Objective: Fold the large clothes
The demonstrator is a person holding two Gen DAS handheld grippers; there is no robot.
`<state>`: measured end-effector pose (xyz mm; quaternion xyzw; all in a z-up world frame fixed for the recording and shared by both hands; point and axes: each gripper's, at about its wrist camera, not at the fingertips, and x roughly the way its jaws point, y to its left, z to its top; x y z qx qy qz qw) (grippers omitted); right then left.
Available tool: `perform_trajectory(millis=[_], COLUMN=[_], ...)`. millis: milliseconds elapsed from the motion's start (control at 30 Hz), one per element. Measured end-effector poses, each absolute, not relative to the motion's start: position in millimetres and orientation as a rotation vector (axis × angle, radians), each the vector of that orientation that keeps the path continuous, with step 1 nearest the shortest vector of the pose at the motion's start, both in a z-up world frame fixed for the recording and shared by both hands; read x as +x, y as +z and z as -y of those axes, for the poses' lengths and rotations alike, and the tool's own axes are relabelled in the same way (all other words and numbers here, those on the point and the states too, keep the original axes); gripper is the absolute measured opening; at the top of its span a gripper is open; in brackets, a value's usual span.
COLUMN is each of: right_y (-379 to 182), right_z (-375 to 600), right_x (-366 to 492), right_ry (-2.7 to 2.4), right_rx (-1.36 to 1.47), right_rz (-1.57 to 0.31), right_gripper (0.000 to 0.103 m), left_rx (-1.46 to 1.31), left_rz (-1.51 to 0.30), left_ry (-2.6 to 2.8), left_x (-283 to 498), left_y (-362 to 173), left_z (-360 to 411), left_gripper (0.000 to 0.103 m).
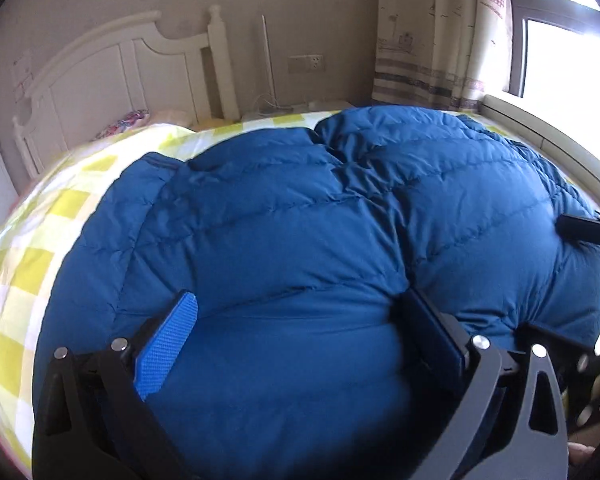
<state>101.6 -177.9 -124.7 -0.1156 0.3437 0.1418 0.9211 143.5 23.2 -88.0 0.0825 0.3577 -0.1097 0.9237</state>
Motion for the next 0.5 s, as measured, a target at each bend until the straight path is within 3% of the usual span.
perform_trajectory(millis=[267, 500], right_y=[-110.5, -130.8], right_z=[251.5, 380.1], right_x=[92.5, 57.8], right_ry=[0.152, -0.049], right_rx=[-0.097, 0.271], right_rz=[-0.736, -0.799], right_gripper=[0.098, 0.098], left_rx=[0.163, 0.163], left_rz=[-0.732, -0.737], left_ry=[-0.263, -0.261], left_x=[149.4, 150.1], left_y=[-92.5, -92.8], left_z=[-33.6, -33.4], left_gripper=[0.101, 0.101])
